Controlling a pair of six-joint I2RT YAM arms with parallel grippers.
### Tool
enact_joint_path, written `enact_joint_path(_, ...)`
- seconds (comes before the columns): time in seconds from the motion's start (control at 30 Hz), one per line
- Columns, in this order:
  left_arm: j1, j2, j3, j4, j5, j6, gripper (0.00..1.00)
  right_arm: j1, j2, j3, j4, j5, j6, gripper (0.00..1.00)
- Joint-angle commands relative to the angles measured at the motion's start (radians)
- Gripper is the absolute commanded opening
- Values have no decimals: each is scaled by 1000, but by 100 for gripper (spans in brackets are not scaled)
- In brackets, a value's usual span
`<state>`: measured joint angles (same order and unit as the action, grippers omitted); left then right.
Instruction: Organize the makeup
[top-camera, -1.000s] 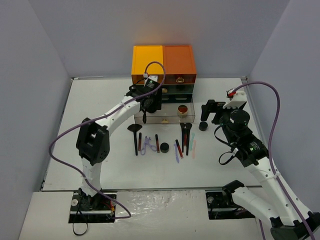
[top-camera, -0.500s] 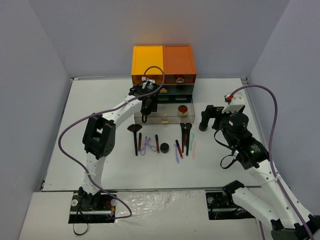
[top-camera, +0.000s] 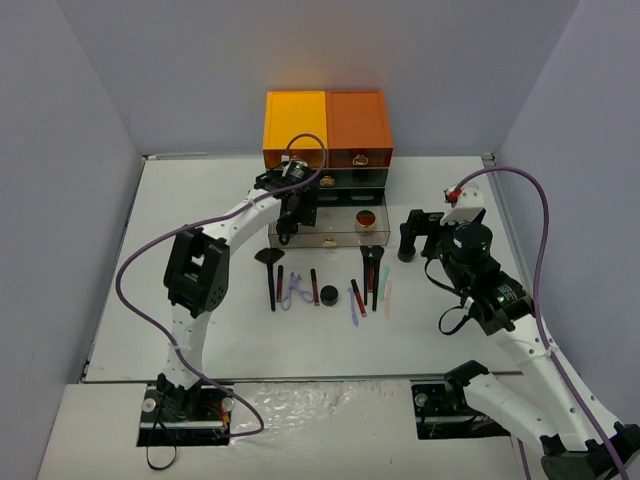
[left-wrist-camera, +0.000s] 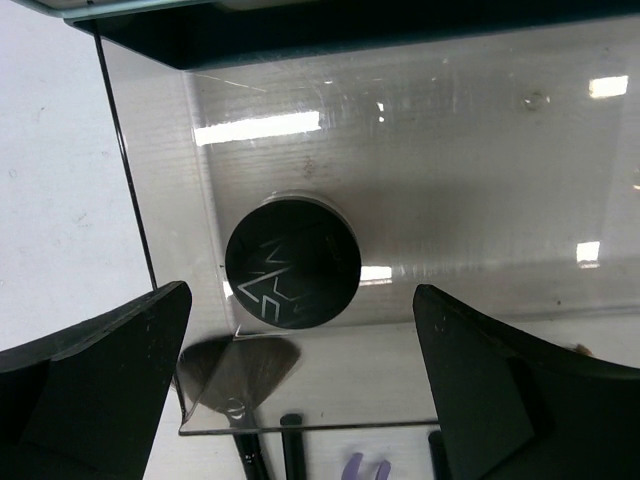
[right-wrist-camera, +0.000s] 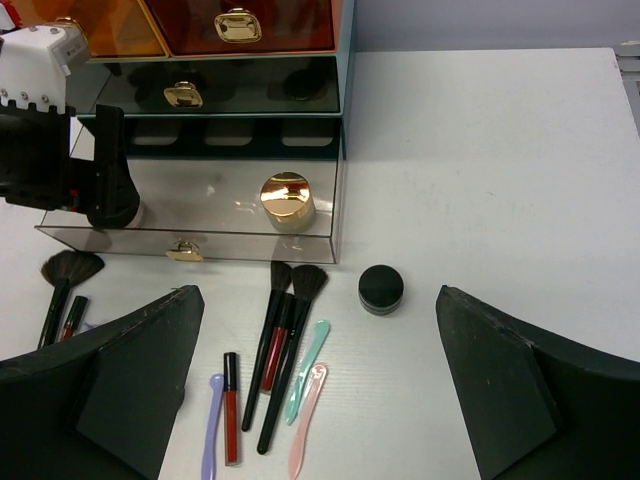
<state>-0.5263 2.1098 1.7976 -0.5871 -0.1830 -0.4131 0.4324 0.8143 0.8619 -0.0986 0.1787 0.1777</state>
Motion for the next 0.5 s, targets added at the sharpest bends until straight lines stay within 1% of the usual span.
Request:
enact_joint_path(0.0,-53,-200,-8,11,92,101,94,-6,1,20,48,5,-7,100)
enact_joint_path(0.07,-108,-254,-52,9,119,155,97,-6,-4,24,47,4,-11,100)
enact_joint_path(0.13,-163,-297,-108,9,157,184,97,-6,-14,21,49,-7,-19,100)
enact_joint_path(0.27,-258,-351,-246,36,220,202,97,-6,-32,12,54,-2,-42,100)
enact_joint_path(0.37,-314,-352,-325,48,250,191,97,-6,-35,11,54,7,-55,100)
enact_joint_path(0.47,-338,-328,-355,65,269,172,97,-6,-32,12,56,10,-61,100)
